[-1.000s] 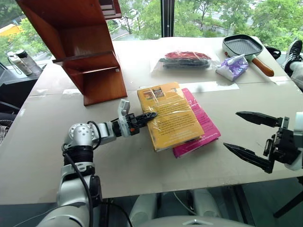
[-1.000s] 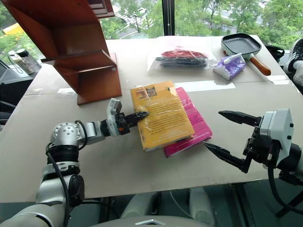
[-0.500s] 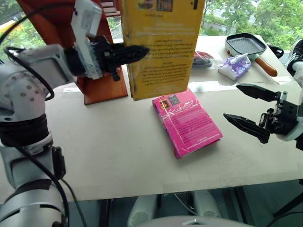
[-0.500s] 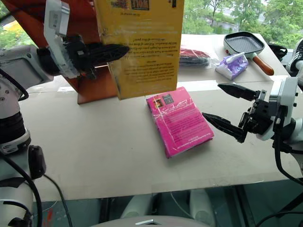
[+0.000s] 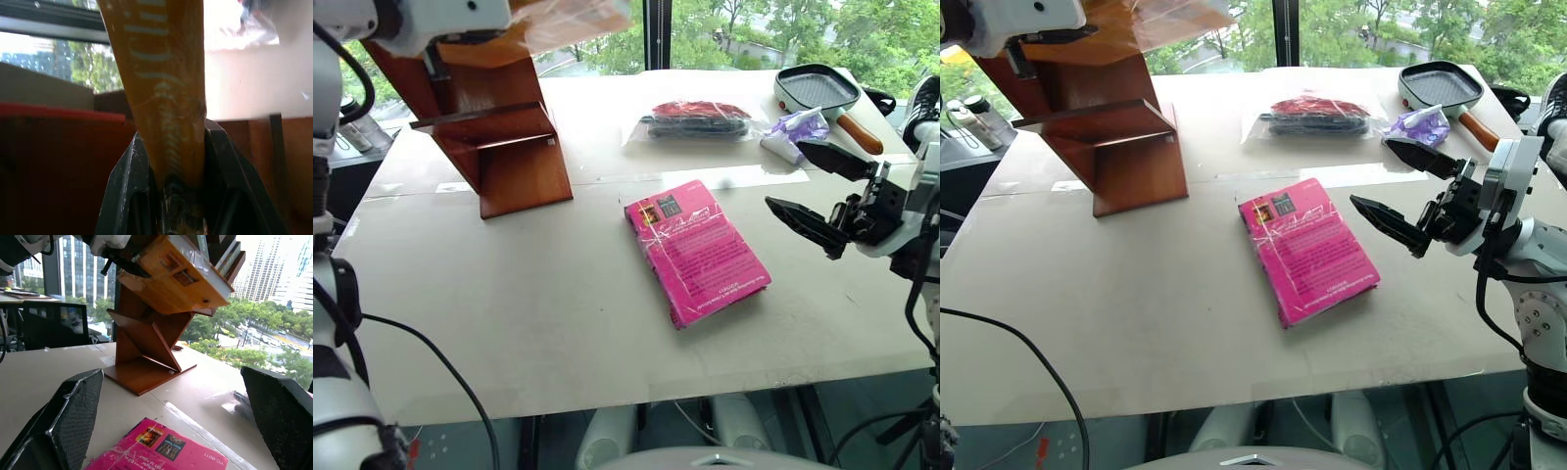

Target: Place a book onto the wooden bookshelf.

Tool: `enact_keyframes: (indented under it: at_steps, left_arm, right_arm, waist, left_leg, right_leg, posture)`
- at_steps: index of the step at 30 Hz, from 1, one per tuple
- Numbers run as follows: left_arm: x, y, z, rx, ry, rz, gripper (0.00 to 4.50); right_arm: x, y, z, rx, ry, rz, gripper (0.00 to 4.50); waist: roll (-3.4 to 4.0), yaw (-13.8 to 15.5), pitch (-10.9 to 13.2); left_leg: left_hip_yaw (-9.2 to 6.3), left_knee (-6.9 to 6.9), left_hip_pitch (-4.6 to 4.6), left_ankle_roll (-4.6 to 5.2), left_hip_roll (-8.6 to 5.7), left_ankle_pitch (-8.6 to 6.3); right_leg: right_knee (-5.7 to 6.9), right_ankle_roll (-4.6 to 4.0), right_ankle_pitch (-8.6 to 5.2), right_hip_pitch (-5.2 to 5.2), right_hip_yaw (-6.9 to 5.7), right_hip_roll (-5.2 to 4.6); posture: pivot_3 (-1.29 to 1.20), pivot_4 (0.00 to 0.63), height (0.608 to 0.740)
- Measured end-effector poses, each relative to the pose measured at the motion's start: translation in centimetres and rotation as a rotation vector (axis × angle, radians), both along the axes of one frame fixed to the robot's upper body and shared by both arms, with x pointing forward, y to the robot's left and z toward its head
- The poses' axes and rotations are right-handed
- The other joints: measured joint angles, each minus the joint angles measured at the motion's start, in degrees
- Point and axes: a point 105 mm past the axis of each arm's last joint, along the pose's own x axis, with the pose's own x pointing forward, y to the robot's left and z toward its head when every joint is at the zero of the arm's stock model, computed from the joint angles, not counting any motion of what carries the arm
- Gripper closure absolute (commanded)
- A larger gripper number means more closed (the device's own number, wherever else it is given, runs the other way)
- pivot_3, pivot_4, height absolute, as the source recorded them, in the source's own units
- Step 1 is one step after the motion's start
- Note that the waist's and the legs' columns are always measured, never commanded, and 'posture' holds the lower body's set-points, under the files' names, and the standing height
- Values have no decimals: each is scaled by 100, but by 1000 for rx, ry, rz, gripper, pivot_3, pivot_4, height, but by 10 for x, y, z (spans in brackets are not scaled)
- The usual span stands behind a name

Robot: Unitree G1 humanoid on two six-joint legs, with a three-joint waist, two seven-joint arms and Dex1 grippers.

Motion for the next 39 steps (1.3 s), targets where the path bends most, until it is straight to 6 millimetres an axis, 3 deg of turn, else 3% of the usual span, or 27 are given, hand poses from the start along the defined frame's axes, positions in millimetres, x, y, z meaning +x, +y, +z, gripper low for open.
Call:
enact_keyframes:
  at_steps: [2, 4, 8, 10, 16, 17, 21, 22, 25, 28, 29, 31, 34, 36, 38, 39]
  left_arm:
    - [1, 16, -4, 36, 41, 85, 3887]
    - [4, 20, -10, 73, 78, 123, 3887]
    - [20, 27, -40, 91, 216, 201, 3887]
    - [26, 28, -52, 95, 266, 236, 3887]
    - [43, 17, -55, -1, 284, 278, 3887]
    - [44, 18, -57, -7, 287, 281, 2946]
    - [43, 27, -58, -45, 279, 322, 1272]
    - [41, 28, -54, -65, 265, 321, 851]
    - [15, 11, -42, -226, 298, 226, 851]
    - [-27, -7, -24, -476, 354, 83, 851]
    - [-31, -8, -23, -496, 359, 68, 851]
    - [-59, -24, -17, -666, 399, -90, 851]
    - [-85, -43, -32, -860, 503, -296, 851]
    - [-89, -63, -40, -988, 520, -443, 851]
    - [-88, -77, -60, -1085, 568, -511, 851]
    - [-86, -86, -82, -1151, 594, -521, 851]
  right_arm:
    - [3, 1, -2, 13, -13, -6, 0]
    - [6, 5, -6, 20, -17, 1, 0]
    - [9, 8, -11, 25, -30, -7, 0]
    - [9, 8, -11, 25, -35, -10, 0]
    - [-1, 15, -6, 7, -45, 3, 0]
    - [-3, 16, -5, -1, -46, 7, 0]
    - [-3, 8, -7, -20, -27, -21, 0]
    - [-3, 6, -6, -23, -27, -30, 0]
    - [-4, -6, -4, -37, -17, -64, 0]
    - [-6, -15, 2, -25, -18, -74, 0]
    - [-6, -15, 2, -25, -17, -74, 0]
    - [-7, -25, 10, -11, -19, -71, 0]
    - [-8, -31, 18, 4, -26, -73, 0]
    - [-8, -31, 17, -7, -9, -63, 0]
    - [-10, -35, 14, -27, 10, -65, 0]
    - [-13, -42, 11, -53, 30, -82, 0]
  waist:
    - [-3, -5, 2]
    - [-4, -14, 1]
    - [-3, -147, 2]
    - [-2, -179, 2]
    - [22, -115, -11]
    - [23, -112, -12]
    - [16, -144, -7]
    - [17, -159, -6]
    - [16, -160, -1]
    - [17, -160, 0]
    - [18, -160, 1]
    - [18, -151, 1]
    - [30, -124, 1]
    - [31, -57, 2]
    - [26, -12, 6]
    - [35, 5, 0]
  left_leg:
    - [0, 1, 0, 1, -1, -1]
    - [-2, 2, 1, 1, -1, 0]
    - [-4, 2, 15, 1, 1, 0]
    - [-6, 2, 24, 20, 6, -11]
    - [-11, 22, 29, 23, 12, -13]
    - [-12, 36, 31, 24, 12, -13]
    - [-19, 63, 28, 24, 16, -13]
    - [-16, 64, 28, 24, 17, -13]
    - [-20, 68, 4, 23, 21, -14]
    - [-20, 75, -44, 0, 22, -1]
    - [-17, 75, -46, 0, 21, -1]
    - [-18, 77, -48, 1, 23, -1]
    - [-19, 84, -30, 22, 26, -13]
    - [-32, 97, -18, 22, 25, -13]
    - [-41, 96, 23, 22, 23, -13]
    - [-43, 94, 28, 21, 24, -13]
  right_leg:
    - [3, 4, -2, 0, 1, -2]
    - [6, 5, -3, 0, 1, -3]
    - [27, 5, -3, -1, 10, 0]
    - [36, 4, -3, -1, 20, 7]
    - [65, 5, -4, 4, 19, 7]
    - [81, 5, -4, 6, 19, 6]
    - [104, 5, -4, 5, 23, 11]
    - [105, 5, -4, 2, 29, 11]
    - [100, 5, -5, -16, 28, 10]
    - [102, 5, -5, -65, 28, 9]
    - [102, 5, -5, -69, 30, 8]
    - [99, 5, -5, -68, 28, 6]
    - [106, 5, -5, -49, 25, 6]
    - [105, 5, -5, -19, 7, 7]
    - [99, 5, -5, 25, 8, 5]
    - [82, 4, -4, 37, 10, 6]
  posture:
    - [0, 150, 740]
    - [0, 150, 740]
    - [0, 150, 740]
    - [0, 150, 740]
    - [0, 150, 740]
    - [0, 150, 740]
    - [0, 150, 740]
    - [0, 150, 740]
    - [0, 150, 740]
    - [0, 150, 740]
    - [0, 150, 740]
    - [0, 150, 740]
    - [0, 150, 740]
    - [0, 150, 740]
    - [0, 150, 740]
    - [0, 150, 740]
